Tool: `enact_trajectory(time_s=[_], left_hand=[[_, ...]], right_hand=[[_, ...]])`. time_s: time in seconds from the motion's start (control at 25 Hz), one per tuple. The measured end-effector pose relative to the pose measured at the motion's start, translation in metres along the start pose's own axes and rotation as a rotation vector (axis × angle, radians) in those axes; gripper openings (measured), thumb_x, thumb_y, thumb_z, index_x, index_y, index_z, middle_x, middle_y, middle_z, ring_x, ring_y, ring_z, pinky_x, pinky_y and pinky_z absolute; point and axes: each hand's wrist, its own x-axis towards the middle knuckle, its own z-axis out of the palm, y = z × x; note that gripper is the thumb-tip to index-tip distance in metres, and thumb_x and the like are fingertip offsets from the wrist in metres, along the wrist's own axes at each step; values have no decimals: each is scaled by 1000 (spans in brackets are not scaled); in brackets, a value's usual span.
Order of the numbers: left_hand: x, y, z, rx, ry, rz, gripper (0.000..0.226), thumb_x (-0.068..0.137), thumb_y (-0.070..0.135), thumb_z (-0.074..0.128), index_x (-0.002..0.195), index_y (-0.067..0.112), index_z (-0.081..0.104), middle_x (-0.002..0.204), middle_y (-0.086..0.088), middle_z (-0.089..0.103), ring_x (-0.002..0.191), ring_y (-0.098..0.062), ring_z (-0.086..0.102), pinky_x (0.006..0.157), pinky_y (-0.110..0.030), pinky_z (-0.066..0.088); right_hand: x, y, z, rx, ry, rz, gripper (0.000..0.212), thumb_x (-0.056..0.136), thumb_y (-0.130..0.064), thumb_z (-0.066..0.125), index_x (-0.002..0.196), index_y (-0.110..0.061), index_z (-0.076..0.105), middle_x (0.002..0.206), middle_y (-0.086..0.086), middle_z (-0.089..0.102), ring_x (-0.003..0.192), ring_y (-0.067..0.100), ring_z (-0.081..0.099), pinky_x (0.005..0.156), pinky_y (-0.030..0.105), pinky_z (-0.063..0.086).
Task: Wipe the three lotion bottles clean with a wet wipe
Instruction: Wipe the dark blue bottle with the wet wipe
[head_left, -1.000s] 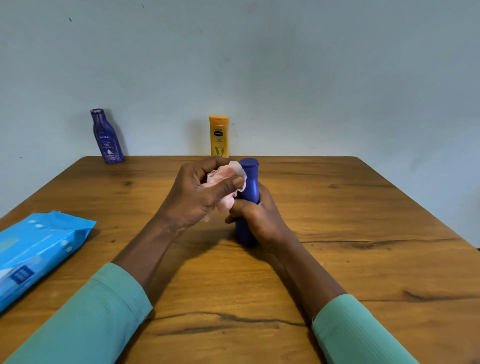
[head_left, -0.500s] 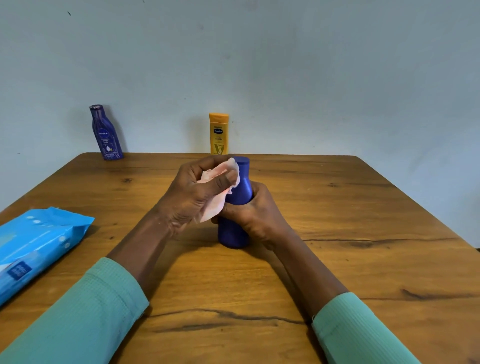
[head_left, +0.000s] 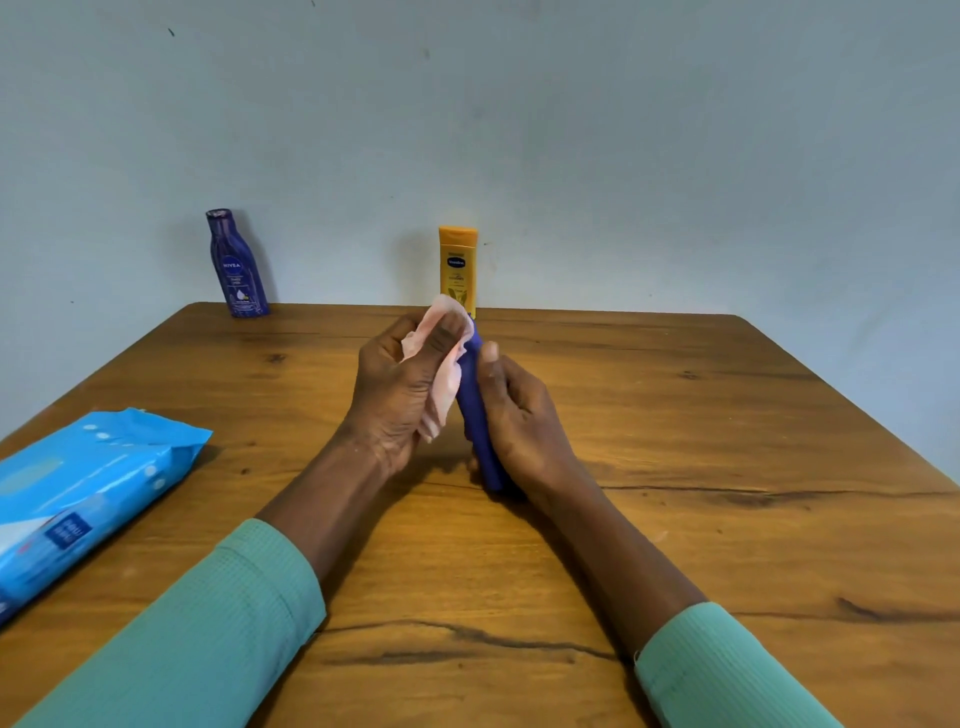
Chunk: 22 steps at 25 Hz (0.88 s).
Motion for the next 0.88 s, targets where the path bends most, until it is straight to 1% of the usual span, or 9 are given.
enact_trajectory(time_s=[0.12, 0.24, 0.4, 0.52, 0.6, 0.68, 0.76, 0.84, 0.88], left_hand=[[-3, 1, 0, -6, -88, -60, 19, 92, 29, 71, 103, 13, 75, 81, -3, 73, 74, -16, 68, 61, -28, 58], [-1, 1, 1, -11, -103, -30, 27, 91, 38, 74, 100, 13, 73, 85, -2, 71, 82, -17, 66, 74, -33, 56], [-8, -2, 16, 21, 28, 42, 32, 89, 43, 69, 98, 12, 73, 74, 4, 69, 71, -9, 67, 62, -25, 55], [-8, -10, 10, 55, 31, 47, 30, 90, 42, 74, 105, 16, 75, 87, -5, 74, 87, -23, 72, 73, -41, 60], [-5, -14, 3, 75, -3, -4, 25, 85, 45, 78, 103, 28, 77, 100, -6, 77, 101, -31, 73, 83, -55, 61], [-3, -15, 0, 58, 23, -20, 19, 86, 44, 79, 99, 31, 77, 101, -4, 77, 101, -30, 71, 86, -59, 59], [1, -17, -2, 68, 116, 11, 8, 92, 35, 76, 95, 27, 76, 88, 4, 76, 88, -22, 68, 78, -48, 57], [6, -19, -6, 104, 145, 38, 6, 96, 29, 73, 94, 23, 73, 80, 9, 74, 79, -13, 67, 71, -35, 57], [6, -20, -7, 117, 131, 30, 8, 96, 29, 72, 96, 21, 73, 81, 6, 74, 78, -12, 66, 69, -32, 57]], right_hand=[[-2, -6, -7, 208, -54, 233, 70, 99, -76, 34, 97, -11, 61, 64, 6, 58, 45, 18, 53, 43, 26, 46], [-1, -5, -11, 234, -156, 325, 77, 96, -82, 33, 87, -12, 61, 60, 4, 57, 41, 15, 50, 42, 25, 44], [-3, -3, -5, 179, -185, 244, 81, 94, -84, 39, 113, -7, 56, 72, 7, 60, 48, 17, 52, 46, 26, 47], [-3, -1, -3, 168, -143, 175, 63, 92, -77, 53, 122, -22, 43, 86, 11, 62, 53, 19, 56, 46, 31, 47], [-1, -2, -5, 192, -102, 158, 56, 94, -73, 54, 120, -25, 46, 94, 13, 67, 55, 23, 59, 48, 33, 49], [1, -3, -7, 231, -92, 161, 53, 101, -66, 52, 125, -19, 54, 99, 16, 71, 64, 30, 64, 55, 38, 55], [3, -2, -7, 223, -98, 189, 55, 107, -58, 46, 127, -10, 63, 106, 18, 75, 84, 39, 70, 75, 51, 62], [5, 5, -4, 163, -66, 194, 55, 110, -52, 41, 125, -7, 69, 116, 20, 76, 108, 44, 71, 99, 62, 57], [5, 6, -3, 156, -36, 200, 53, 111, -50, 40, 124, -7, 69, 118, 21, 76, 110, 42, 71, 103, 62, 56]])
